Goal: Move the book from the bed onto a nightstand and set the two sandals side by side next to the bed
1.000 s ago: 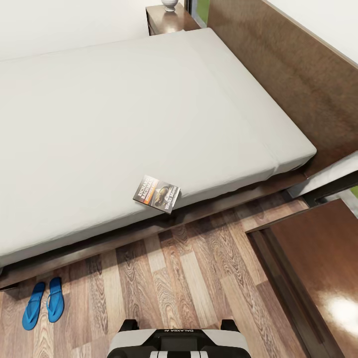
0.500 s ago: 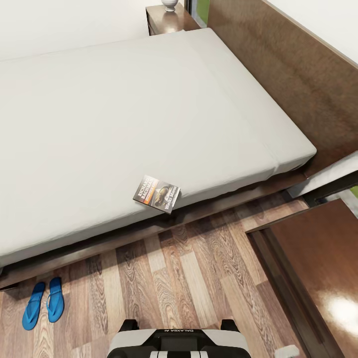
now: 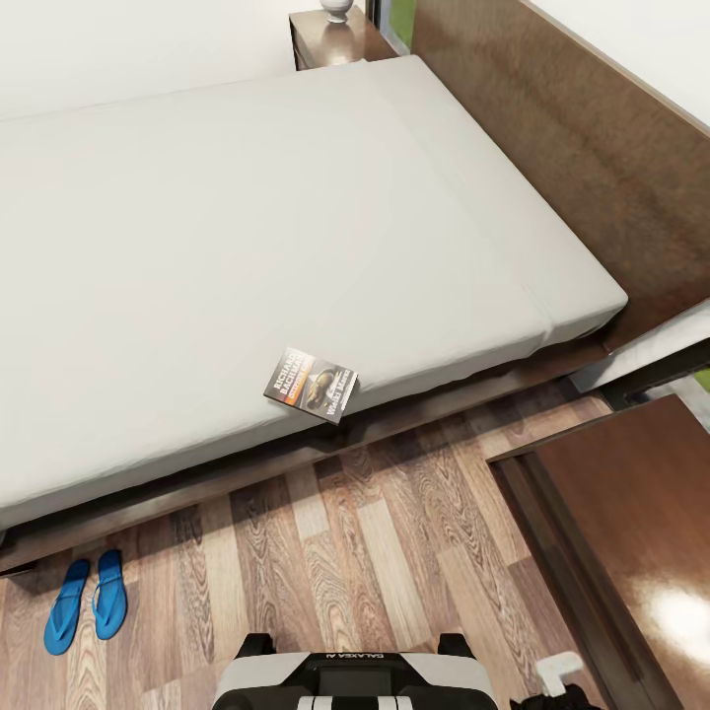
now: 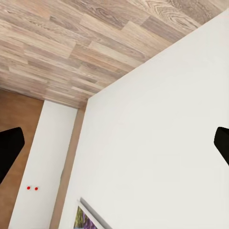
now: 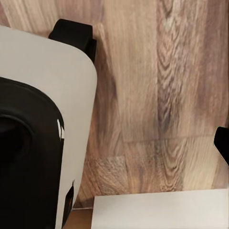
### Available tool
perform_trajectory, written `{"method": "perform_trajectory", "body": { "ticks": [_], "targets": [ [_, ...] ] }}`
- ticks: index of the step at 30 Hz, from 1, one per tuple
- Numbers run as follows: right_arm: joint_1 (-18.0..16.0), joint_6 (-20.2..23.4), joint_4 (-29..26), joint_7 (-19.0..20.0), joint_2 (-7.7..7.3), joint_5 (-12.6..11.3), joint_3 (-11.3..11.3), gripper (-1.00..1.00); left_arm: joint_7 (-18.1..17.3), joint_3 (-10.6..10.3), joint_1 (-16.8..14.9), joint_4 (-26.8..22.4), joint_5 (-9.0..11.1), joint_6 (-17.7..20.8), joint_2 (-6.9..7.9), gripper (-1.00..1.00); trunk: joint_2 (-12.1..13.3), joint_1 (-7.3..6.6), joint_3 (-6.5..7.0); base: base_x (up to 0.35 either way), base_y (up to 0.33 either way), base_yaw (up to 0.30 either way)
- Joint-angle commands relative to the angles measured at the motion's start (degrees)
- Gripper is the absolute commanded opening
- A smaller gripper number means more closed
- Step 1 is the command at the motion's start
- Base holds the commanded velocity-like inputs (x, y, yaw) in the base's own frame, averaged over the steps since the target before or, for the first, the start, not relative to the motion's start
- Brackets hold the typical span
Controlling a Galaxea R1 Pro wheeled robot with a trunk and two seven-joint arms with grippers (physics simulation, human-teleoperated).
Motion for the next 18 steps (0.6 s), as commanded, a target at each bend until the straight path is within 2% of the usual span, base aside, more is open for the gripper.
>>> {"method": "perform_trajectory", "body": {
  "ticks": [1,12,18],
  "targets": [
    [-0.2,0.1,-0.1,0.5,0.05,0.5,-0.5,1.0,0.3,-0.2,0.0,0.0,-0.3,-0.1,-0.03,1.0,0.0,0.0,-0.02,0.0,0.0,0.0],
    [-2.2,0.0,-0.2,1.0,0.81,0.5,-0.5,1.0,0.2,-0.2,0.0,0.0,-0.3,-0.1,-0.53,1.0,0.0,0.0,-0.02,0.0,0.0,0.0],
    [-3.5,-0.2,-0.4,1.1,1.93,0.5,-0.5,1.0,0.2,-0.2,0.0,0.0,-0.4,-0.1,-0.71,1.0,0.0,0.0,-0.02,0.0,0.0,0.0]
  ]
}}
